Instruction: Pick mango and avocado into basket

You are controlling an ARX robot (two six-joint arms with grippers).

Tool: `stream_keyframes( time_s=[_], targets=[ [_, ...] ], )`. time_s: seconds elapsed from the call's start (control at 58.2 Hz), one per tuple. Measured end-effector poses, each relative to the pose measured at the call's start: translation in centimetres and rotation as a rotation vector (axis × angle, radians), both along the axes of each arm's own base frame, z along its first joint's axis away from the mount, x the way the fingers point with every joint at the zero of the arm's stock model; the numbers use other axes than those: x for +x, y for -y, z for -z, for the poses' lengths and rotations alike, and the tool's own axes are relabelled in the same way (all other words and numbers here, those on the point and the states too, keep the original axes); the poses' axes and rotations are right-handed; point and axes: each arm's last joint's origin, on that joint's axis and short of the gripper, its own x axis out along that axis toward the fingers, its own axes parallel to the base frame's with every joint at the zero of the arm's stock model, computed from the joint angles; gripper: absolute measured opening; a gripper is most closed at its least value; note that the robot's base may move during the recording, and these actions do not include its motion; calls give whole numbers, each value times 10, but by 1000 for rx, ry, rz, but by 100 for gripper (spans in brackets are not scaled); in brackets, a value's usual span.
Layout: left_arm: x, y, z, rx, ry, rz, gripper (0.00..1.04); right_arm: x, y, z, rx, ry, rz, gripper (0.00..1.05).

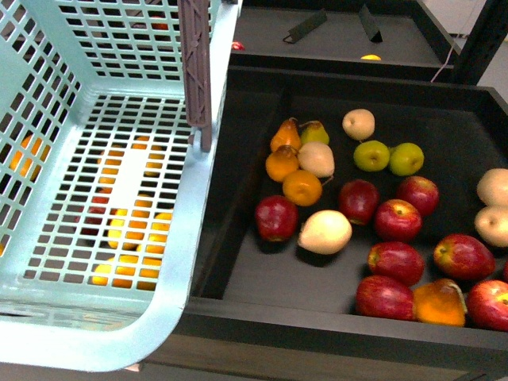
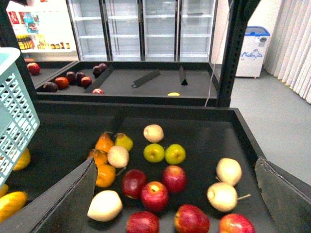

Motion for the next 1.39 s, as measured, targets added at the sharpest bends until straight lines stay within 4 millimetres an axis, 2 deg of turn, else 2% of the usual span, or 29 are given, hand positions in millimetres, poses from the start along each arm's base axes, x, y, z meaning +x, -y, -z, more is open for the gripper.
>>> stream_keyframes(
  time_s=[1.392],
  targets=[
    [1, -4, 0, 12, 1, -33, 6, 0, 0, 0, 0, -1, -6, 97]
  ],
)
